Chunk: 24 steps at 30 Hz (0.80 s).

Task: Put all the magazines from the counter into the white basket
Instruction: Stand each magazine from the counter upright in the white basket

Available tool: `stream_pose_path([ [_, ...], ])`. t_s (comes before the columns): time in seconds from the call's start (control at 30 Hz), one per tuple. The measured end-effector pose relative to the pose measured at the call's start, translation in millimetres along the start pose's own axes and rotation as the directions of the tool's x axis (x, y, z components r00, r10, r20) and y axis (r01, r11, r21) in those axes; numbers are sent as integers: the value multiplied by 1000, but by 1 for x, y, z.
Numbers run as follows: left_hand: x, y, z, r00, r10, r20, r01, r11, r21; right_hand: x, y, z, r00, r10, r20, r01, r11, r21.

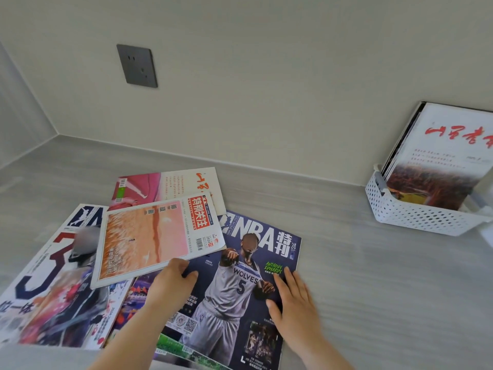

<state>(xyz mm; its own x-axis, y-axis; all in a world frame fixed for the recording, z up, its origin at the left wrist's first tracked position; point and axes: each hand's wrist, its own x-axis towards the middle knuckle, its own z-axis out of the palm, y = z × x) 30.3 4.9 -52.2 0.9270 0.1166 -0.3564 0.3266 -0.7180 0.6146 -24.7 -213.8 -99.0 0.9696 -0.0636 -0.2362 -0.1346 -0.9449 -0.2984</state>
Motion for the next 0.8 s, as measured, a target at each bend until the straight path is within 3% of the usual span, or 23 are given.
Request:
stream_pose_path([
  [0.23, 8, 11, -6, 949, -63, 308, 145, 956, -253, -8, 16, -12, 999, 37, 10, -37, 996, 77],
  [0.33, 4, 25, 4, 927, 4, 376, 80, 975, -209, -10, 22, -19, 1000, 19, 22, -22, 987, 157],
  [0.43, -5, 38, 6, 931, 91, 354, -14, 977, -214, -10, 27, -27, 997, 66, -33, -50, 934, 354],
  [0.5, -11, 43, 7, 924, 170, 343, -84, 964, -253, -8, 32, -36, 982, 185, -25, -129, 768, 628],
  [0.57, -17, 48, 7, 915, 254, 314, -173, 949, -262, -6, 41, -47, 947, 321, 18, -177, 474, 863],
  [0.67, -28, 62, 9, 890, 368, 268, -269, 900, -342, -3, 62, -63, 898, 421, 128, -229, 198, 953],
  [0.73, -33, 74, 11, 871, 425, 248, -304, 861, -408, -4, 77, -74, 902, 384, 195, -245, 84, 966],
  [0.8, -36, 87, 15, 858, 462, 225, -341, 839, -423, -5, 91, -85, 904, 367, 220, -276, 107, 955],
])
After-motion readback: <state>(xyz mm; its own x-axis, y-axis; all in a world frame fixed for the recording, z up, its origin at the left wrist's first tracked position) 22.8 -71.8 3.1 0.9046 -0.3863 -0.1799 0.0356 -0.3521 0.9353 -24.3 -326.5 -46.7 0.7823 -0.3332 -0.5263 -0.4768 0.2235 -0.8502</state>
